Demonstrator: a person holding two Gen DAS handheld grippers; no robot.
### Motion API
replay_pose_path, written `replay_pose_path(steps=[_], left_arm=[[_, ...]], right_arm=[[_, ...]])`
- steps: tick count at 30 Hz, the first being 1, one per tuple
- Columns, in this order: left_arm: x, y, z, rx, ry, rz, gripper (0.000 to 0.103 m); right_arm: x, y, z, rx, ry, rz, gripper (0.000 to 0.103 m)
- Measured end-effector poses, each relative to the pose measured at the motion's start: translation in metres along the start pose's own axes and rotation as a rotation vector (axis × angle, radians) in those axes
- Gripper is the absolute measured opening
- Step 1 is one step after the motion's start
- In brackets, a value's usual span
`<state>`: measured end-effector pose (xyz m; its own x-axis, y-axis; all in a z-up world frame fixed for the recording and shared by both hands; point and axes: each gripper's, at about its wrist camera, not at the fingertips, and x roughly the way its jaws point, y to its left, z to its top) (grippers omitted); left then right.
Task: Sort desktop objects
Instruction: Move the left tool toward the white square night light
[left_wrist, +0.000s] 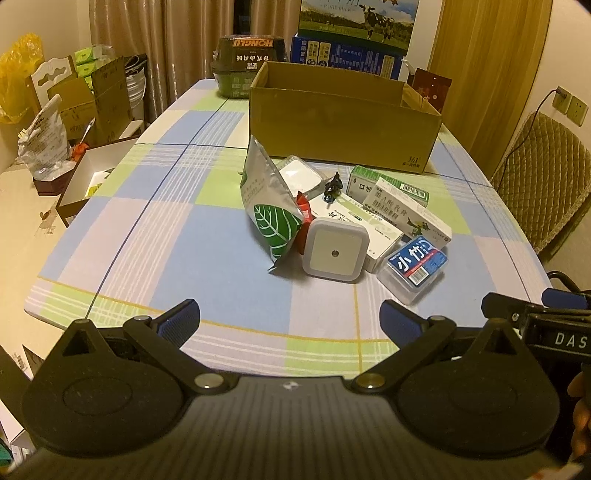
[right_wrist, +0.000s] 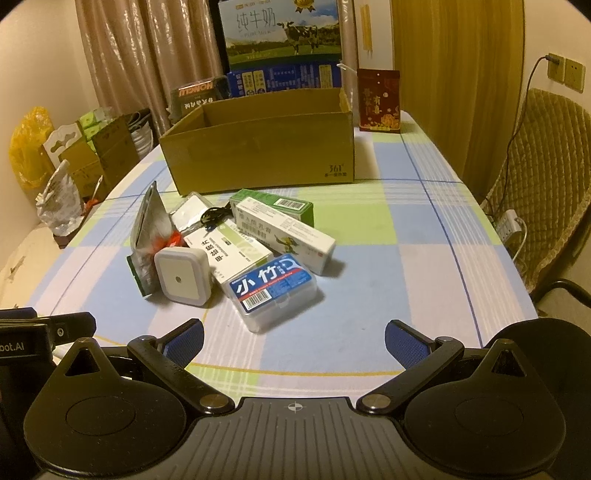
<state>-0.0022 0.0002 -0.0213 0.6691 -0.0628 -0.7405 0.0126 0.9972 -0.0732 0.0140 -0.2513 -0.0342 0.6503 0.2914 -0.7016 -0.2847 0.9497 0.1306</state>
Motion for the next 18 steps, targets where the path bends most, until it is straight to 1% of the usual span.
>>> replay_pose_path(steps=[6,9,11,13,18], left_arm=[[0.004,0.000,-0.001,0.002,0.011,0.002,0.102],[0.006,0.000,-0.001,0.005,0.016,0.001,0.102],[0.008,-0.001,-0.001,0.008,0.021,-0.003,0.102],[0.010,0.000,0.000,0.009,0.023,-0.007,0.102],[0.017,0.002,0.004,0.019,0.030,-0.016,0.102]], right_arm=[[0.001,-0.003,-0.001,-0.007,-0.024,0.005,0.101],[0.002,-0.004,-0.001,-0.019,-0.053,0.013,0.101],[0.001,-0.004,-0.001,-0.056,-0.088,0.019,0.101],[0.002,-0.001,-0.001,-0.100,-0.090,0.010,0.101],[0.012,-0.003,0.003,-0.089,-0.058,0.019,0.101]])
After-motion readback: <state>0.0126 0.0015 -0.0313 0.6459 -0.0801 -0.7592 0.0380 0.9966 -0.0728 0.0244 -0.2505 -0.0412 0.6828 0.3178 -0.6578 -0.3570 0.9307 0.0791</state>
